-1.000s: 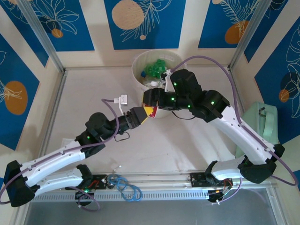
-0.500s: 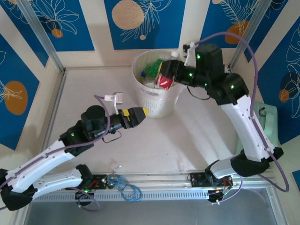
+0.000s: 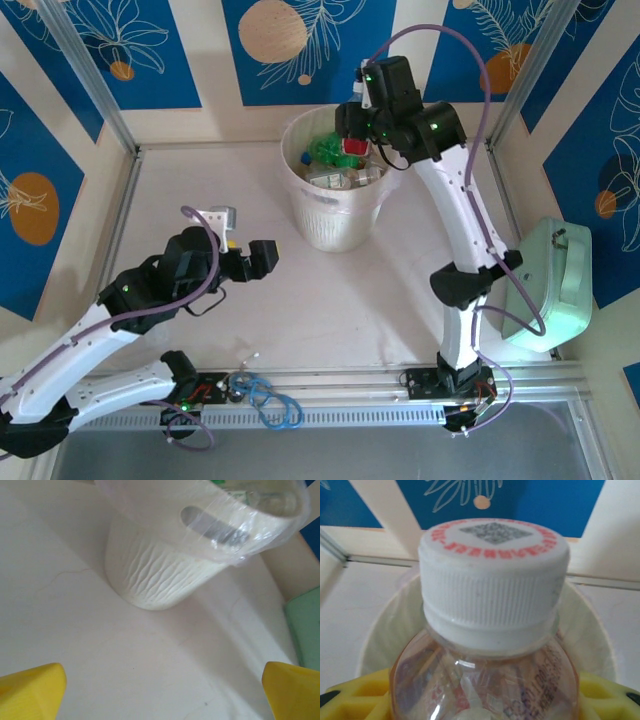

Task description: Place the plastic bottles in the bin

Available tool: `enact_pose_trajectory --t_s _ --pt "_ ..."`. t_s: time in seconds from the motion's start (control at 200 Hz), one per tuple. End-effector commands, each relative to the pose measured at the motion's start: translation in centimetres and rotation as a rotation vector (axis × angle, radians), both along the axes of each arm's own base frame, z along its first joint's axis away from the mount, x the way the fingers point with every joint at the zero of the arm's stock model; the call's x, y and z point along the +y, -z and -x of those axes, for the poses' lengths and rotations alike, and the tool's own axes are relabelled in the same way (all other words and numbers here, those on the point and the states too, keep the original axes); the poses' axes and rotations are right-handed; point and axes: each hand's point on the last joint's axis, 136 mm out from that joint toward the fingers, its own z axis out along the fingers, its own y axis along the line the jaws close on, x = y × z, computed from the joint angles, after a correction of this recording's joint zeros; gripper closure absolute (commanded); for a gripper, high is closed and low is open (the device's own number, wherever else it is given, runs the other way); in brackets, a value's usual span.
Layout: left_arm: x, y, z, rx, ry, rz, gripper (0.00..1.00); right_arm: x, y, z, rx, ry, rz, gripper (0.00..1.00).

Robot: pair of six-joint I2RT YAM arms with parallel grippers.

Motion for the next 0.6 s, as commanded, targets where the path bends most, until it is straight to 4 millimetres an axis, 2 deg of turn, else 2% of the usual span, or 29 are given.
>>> enact_pose_trajectory --t_s 0.0,0.135,0.345,0.435,0.51,0.595 --pt "1.3 1.5 -0.4 0.013 -0.026 -0.089 0.00 -2.4 -0.5 -0.6 -0.059 0.049 0.176 0.48" --pt "1.1 2.6 -0.9 0.048 -0.029 -0.097 0.00 -3.2 0.5 -2.0 -0.068 0.083 0.278 0.47" --pt "1.0 3.9 -1.7 0.105 -0.035 -0.050 0.00 -2.6 2.6 -4.6 -0.074 0.088 0.391 0.39" --pt "1.2 4.3 -1.8 0.124 -0.041 -0.033 0.01 -2.2 3.3 -5.5 -0.072 0.089 0.418 0.29" --pt "1.3 4.6 -1.8 0.134 -0.045 -0.020 0.01 -1.9 3.6 -5.9 -0.083 0.097 0.449 0.17" --pt "1.5 4.7 -1.9 0.143 -0.048 -0.010 0.01 -1.7 3.2 -6.0 -0.100 0.101 0.448 0.12"
